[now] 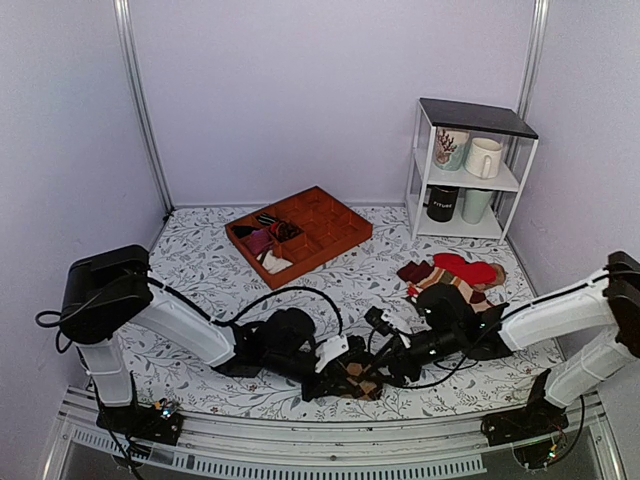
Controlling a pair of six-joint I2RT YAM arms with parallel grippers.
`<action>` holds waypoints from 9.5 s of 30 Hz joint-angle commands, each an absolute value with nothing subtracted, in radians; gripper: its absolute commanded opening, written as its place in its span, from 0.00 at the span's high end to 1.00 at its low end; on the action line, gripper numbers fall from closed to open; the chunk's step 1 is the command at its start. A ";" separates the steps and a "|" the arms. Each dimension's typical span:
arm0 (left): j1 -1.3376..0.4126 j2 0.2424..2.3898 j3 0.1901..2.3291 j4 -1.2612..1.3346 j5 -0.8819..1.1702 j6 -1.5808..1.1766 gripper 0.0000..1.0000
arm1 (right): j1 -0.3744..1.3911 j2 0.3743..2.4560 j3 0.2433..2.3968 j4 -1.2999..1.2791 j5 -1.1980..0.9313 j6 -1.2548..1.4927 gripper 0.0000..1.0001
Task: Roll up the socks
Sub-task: Roll a pair of socks at the center of the board.
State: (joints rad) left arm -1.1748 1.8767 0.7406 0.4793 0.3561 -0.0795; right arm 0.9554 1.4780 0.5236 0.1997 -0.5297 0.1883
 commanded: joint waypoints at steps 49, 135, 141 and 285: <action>-1.106 1.664 0.513 0.722 0.410 0.017 0.01 | 1.078 1.677 0.436 0.342 -0.564 0.250 0.88; -1.119 1.642 0.519 0.672 0.416 -0.015 0.29 | 1.092 1.738 0.551 0.171 -0.528 0.199 0.84; -1.126 1.680 0.430 0.917 0.495 0.061 0.27 | 1.052 1.802 0.556 0.165 -0.612 0.255 0.84; -1.238 1.795 0.337 0.813 0.229 -0.027 0.65 | 1.179 1.838 0.720 -0.067 -0.392 0.293 0.76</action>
